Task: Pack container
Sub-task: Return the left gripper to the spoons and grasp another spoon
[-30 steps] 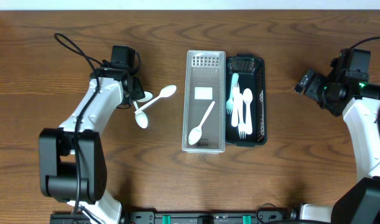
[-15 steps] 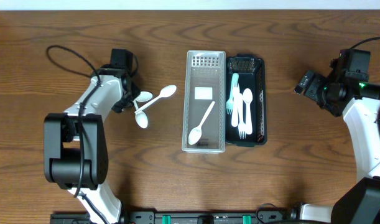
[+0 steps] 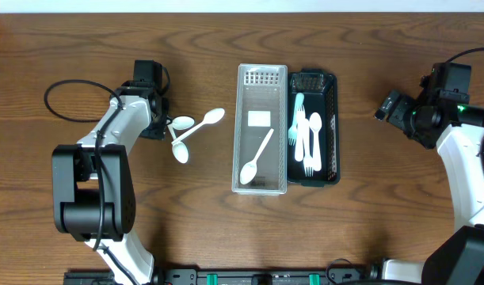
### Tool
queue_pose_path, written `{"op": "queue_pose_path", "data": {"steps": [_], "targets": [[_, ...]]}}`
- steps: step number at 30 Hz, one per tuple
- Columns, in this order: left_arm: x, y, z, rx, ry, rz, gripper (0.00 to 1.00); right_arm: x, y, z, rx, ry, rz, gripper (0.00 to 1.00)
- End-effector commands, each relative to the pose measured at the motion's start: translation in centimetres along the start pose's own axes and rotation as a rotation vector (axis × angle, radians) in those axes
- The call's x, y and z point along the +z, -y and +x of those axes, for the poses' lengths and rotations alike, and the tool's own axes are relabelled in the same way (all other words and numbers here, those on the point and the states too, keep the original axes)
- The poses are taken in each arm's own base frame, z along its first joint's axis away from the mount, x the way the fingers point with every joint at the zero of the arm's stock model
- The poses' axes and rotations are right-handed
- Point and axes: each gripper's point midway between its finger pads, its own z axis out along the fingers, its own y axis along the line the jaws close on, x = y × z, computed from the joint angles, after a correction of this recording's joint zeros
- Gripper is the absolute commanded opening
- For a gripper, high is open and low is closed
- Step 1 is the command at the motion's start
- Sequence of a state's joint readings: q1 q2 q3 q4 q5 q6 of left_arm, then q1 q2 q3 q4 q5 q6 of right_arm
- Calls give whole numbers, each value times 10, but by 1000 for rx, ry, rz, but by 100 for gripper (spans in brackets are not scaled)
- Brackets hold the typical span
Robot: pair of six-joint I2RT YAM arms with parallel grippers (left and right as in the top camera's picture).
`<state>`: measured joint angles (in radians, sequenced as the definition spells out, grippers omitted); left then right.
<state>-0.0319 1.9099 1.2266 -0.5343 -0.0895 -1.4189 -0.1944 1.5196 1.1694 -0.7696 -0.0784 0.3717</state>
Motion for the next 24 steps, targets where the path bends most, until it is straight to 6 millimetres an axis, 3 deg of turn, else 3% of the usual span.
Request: {"op": "queue_pose_path", "data": {"steps": [1,11,13,21,24], "targets": [[10,-6,6,-150,-26,-29,54,0,1,-2,15,-2,-1,99],[38,-13,29,-194,-145,-75,53,1,2,0,15,-9,2,99],[40,-15,35,-194,-174,-90,47,1,2,0,15,-9,2,99],[37,-23,47,-203,-260,-127,6,1,2,0,15,-9,2,99],[35,-38,45,-211,-257,-191,6,1,2,0,15,-9,2,99]]}}
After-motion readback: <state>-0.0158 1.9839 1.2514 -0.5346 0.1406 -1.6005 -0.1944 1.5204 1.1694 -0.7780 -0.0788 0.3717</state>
